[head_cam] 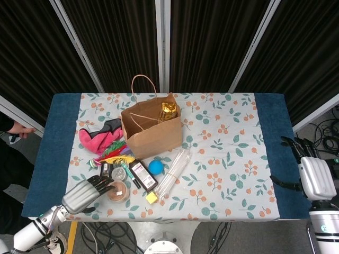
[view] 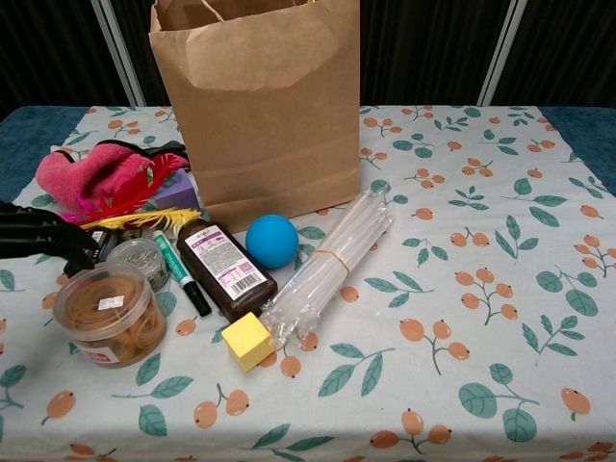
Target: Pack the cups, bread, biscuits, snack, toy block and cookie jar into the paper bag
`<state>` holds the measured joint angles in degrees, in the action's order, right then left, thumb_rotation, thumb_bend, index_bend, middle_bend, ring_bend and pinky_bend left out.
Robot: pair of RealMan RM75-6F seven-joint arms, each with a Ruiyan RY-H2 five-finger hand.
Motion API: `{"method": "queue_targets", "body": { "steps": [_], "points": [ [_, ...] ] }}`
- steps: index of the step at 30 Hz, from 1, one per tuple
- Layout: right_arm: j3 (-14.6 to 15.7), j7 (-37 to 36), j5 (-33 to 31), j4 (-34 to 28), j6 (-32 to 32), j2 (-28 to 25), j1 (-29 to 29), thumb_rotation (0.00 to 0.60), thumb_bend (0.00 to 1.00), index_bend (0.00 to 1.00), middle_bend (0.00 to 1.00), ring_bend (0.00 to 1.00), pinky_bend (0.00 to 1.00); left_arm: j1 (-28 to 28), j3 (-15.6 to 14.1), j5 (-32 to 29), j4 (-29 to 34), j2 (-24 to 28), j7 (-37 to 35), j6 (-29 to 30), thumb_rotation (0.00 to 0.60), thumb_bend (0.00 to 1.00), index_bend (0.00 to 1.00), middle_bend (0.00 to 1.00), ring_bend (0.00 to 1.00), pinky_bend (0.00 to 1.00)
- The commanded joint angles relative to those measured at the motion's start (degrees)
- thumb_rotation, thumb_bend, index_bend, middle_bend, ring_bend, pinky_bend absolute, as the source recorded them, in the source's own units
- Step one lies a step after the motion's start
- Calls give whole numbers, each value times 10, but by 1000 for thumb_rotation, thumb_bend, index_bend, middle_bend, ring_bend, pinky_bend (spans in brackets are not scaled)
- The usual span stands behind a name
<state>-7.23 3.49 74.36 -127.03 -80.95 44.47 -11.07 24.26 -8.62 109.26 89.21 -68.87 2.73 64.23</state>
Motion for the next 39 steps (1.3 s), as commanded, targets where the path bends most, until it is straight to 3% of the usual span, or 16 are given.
{"method": "queue_targets", "body": {
  "steps": [1,9,28,39],
  "points": [
    [2,-8,2,9,1,3,4,600,0,147,240,86,67,17,2,-5,10,-5,13,-20,600,197,249,245,174,249],
    [-2,-16,-11,25,15,11,0,600,0,151,240,87,66,54,23,-27,8,-17,18,-54,600,197,249,245,175,249],
    [-12,-43,-44,59,47,14,-6,600,0,154,240,87,66,77,2,-46,-24,-61,15,-79,600,206,251,262,194,250],
    [-16,-47,-52,72,61,23,-12,600,0,159,240,87,66,79,1,-47,-40,-74,4,-52,600,232,373,407,337,355]
  ]
}}
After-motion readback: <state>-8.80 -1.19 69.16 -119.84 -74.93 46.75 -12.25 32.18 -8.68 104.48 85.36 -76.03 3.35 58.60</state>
